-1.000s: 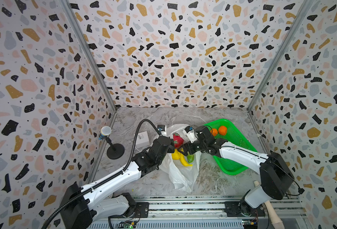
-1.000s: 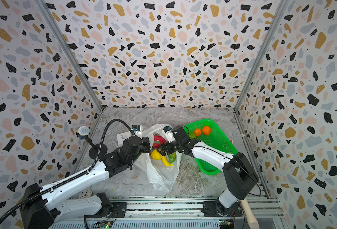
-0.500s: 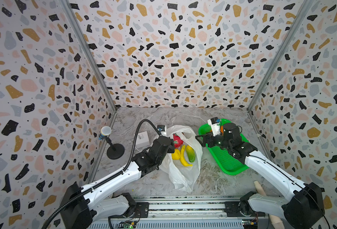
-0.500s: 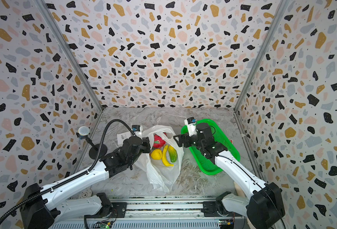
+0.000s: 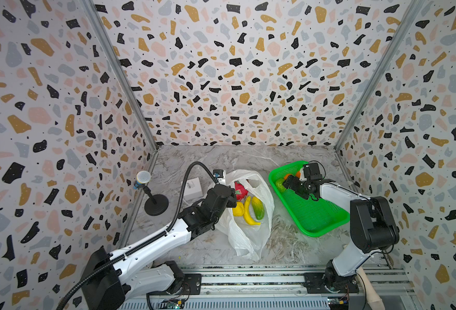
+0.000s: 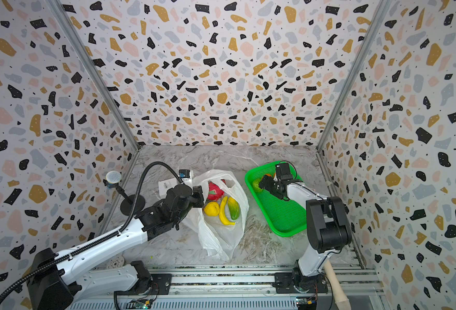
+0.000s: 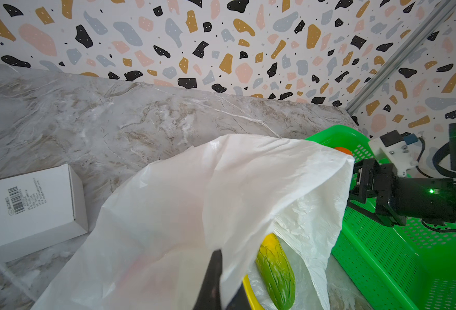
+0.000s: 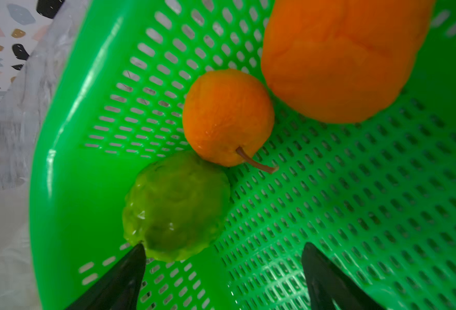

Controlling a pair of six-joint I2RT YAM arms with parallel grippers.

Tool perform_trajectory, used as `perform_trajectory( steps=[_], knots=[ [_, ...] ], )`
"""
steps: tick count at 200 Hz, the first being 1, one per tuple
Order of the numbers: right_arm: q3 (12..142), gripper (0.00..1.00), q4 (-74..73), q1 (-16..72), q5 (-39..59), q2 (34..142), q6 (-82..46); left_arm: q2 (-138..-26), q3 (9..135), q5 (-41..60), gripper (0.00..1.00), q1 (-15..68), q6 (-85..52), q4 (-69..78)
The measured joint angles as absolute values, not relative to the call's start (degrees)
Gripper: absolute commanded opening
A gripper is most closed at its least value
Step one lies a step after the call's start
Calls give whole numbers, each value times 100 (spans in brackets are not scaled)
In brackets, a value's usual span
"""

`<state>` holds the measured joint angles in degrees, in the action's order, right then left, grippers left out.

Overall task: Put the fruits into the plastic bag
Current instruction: 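Move the right gripper back over the basket to the green fruit, then grasp the green fruit and carry it into the bag opening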

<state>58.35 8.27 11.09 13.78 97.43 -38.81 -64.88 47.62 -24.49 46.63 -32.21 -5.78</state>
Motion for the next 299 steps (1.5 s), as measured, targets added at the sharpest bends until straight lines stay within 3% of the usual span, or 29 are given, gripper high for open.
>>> perform_trajectory(
  steps=[131,198,231,278,299],
  knots=[
    [5996,88,-95,1120,2300,10438,-4294,-6508,4748,-2449,0,4663,-3218,-591],
    [6012,66,-239,1197,2279,10615,-4519,-6606,4748,-2451,0,4663,-3212,-596],
    [5754,59,-82,1197,2064,10108,-4480,-6628,4748,-2451,0,4663,-3214,-596],
    [5478,58,189,1284,1835,8510,-4036,-6628,4748,-2451,0,4663,-3221,-593],
    [5422,58,272,1732,1809,7852,-3592,-6628,4748,-2449,0,4663,-3236,-591]
  ],
)
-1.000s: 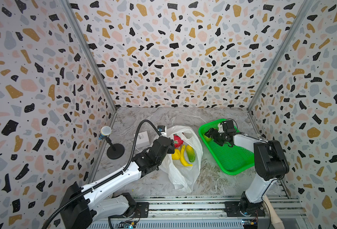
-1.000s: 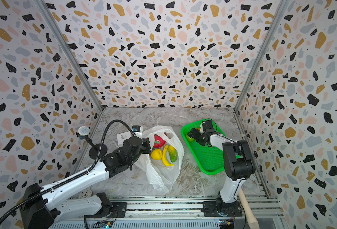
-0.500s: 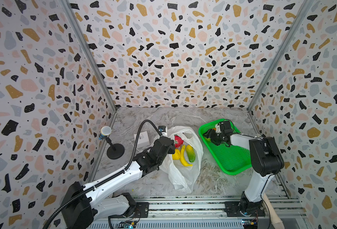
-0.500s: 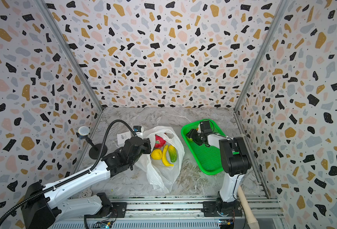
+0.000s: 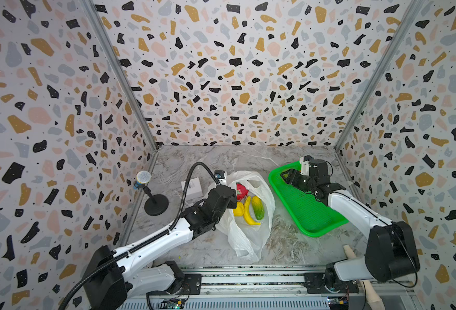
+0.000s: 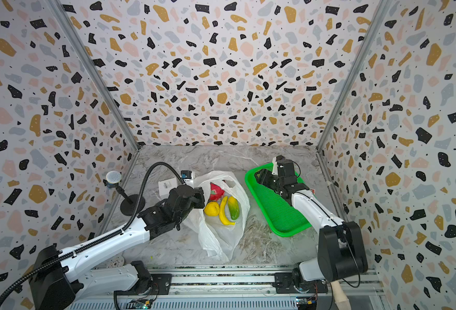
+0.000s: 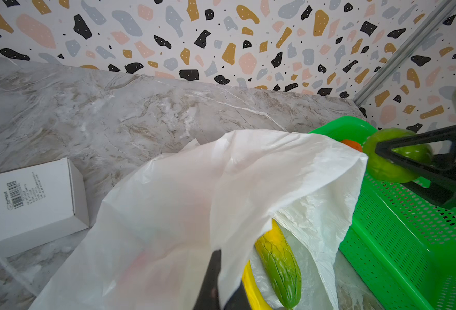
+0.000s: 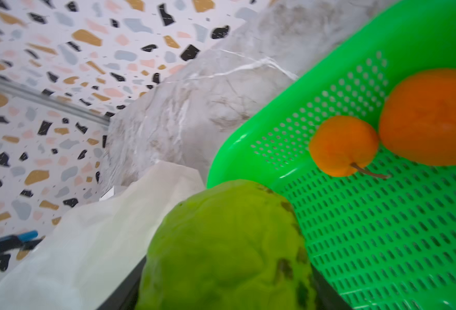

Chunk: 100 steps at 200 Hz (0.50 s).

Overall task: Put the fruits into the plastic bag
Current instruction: 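Grasp the green fruit and carry it into the bag opening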

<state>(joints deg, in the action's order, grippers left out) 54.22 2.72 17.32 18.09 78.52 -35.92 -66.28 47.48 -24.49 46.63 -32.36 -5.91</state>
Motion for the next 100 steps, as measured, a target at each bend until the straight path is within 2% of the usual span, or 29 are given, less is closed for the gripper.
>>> perform_trajectory(
  steps=[26,55,100],
  knots=[
    [5328,58,276,2801,1925,7502,-2947,-6628,4748,-2449,0,4663,-3267,-589],
    [5207,58,294,3868,2211,7828,-2445,-6611,4748,-2451,0,4663,-3330,-589],
    [5590,59,554,4342,2381,9161,-1938,-6316,4748,-2528,0,4663,-3367,-615]
  ],
)
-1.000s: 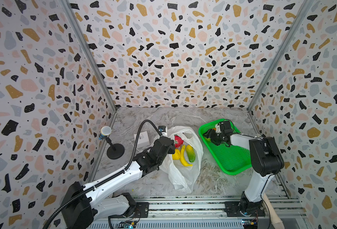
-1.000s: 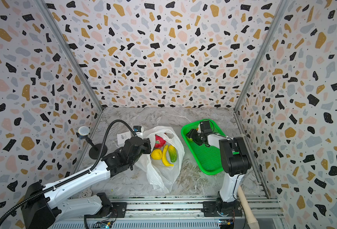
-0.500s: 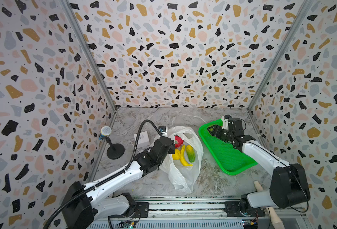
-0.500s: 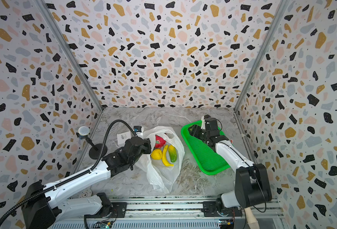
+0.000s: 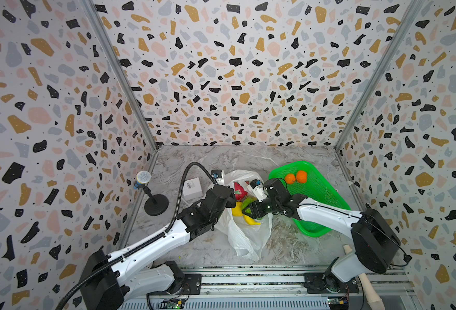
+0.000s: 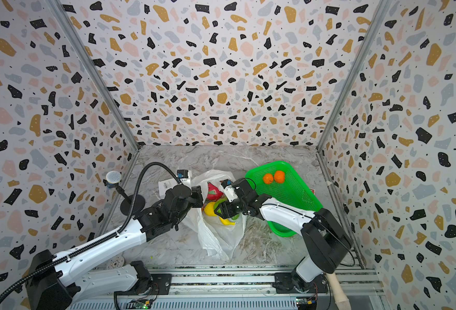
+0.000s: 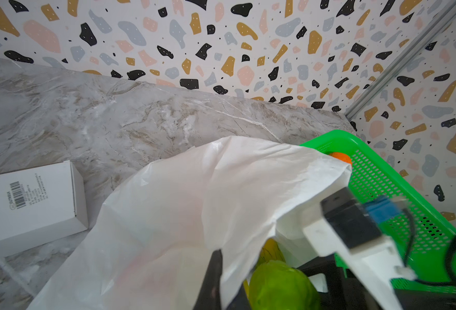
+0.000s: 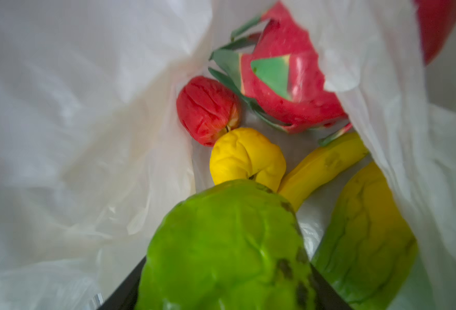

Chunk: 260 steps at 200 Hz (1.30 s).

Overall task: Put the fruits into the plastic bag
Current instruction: 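Grasp the green fruit and carry it into the bag opening, then open the right gripper to drop the green fruit into the bag, then move the right gripper to the basket and grasp the small orange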

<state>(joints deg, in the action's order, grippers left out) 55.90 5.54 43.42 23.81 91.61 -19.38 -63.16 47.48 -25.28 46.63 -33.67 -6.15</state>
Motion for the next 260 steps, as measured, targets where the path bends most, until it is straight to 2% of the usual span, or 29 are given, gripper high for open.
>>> perform_trajectory(
  steps=[38,57,82,100,140,179,260],
  knots=[
    [6340,61,742,4611,2615,9931,-1608,-6016,4810,-2679,0,4663,-3280,-847],
    [6775,66,947,4842,2757,10252,-1363,-5957,4875,-2718,0,4663,-3245,-910],
    [7177,82,1306,5120,2882,10667,-1072,-5907,4877,-2731,0,4663,-3236,-937],
    [7240,100,1538,5262,2884,10851,-928,-5907,4877,-2729,0,4663,-3236,-943],
    [7214,99,1741,5234,2740,10731,-847,-5907,4877,-2727,0,4663,-3236,-941],
    [6914,99,1667,4984,2696,9977,-873,-5922,4877,-2727,0,4663,-3249,-941],
    [5846,100,967,3170,2923,7926,-1474,-6123,4873,-2687,0,4663,-3326,-888]
  ],
)
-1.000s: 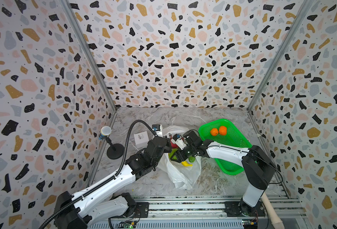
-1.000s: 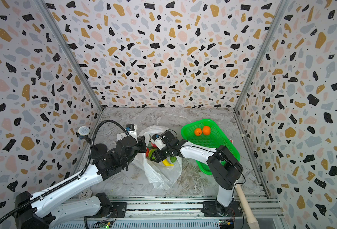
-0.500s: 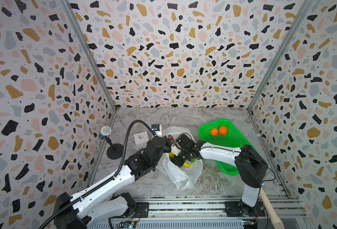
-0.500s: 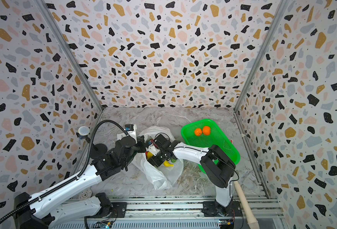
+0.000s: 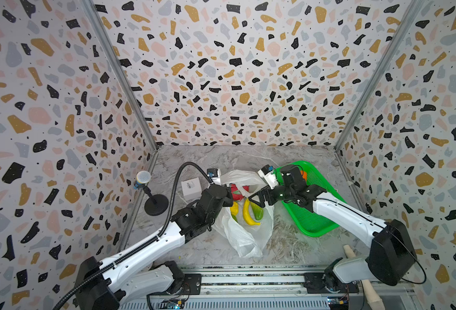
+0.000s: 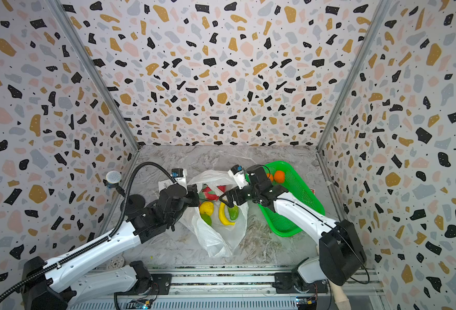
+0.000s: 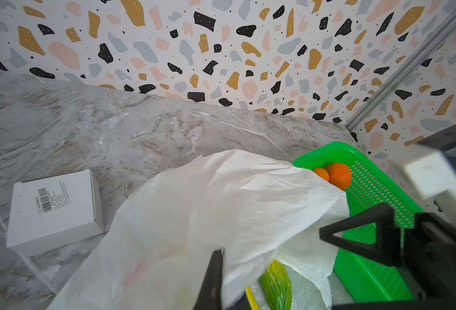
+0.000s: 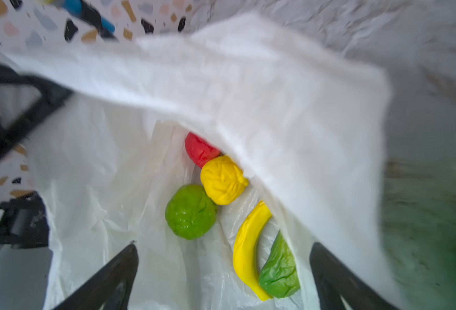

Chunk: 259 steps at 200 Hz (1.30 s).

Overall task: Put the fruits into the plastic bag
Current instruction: 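Move the right gripper to the basket and grasp the small orange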

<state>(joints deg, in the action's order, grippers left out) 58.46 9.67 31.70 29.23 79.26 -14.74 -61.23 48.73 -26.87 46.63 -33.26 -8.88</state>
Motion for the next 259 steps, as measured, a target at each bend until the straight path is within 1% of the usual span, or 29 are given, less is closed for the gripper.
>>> perform_trajectory(
  steps=[19,41,64,88,109,131,172,203,215,259],
  knots=[
    [5717,99,714,2624,2816,7636,-1772,-6178,4873,-2676,0,4663,-3326,-871],
    [5710,99,642,2141,2222,7664,-2145,-6217,4864,-2655,0,4663,-3326,-838],
    [5892,98,803,1732,1590,8243,-2574,-6217,4827,-2641,0,4663,-3326,-803],
    [6080,98,897,1317,1332,9094,-3072,-6217,4792,-2630,0,4663,-3326,-768],
    [6080,98,869,987,1385,9638,-3505,-6217,4757,-2611,0,4663,-3326,-764],
    [6080,97,657,709,1573,9970,-3900,-6215,4709,-2609,0,4663,-3323,-753],
    [6128,95,165,545,1959,10486,-4362,-6206,4637,-2609,0,4663,-3321,-742],
    [6222,86,-191,515,2154,10713,-4598,-6206,4637,-2611,0,4663,-3299,-733],
    [6226,82,-355,515,2198,10807,-4689,-6211,4637,-2611,0,4663,-3280,-727],
    [6226,73,-784,515,2320,10978,-4998,-6296,4630,-2606,0,4663,-3258,-714]
  ],
)
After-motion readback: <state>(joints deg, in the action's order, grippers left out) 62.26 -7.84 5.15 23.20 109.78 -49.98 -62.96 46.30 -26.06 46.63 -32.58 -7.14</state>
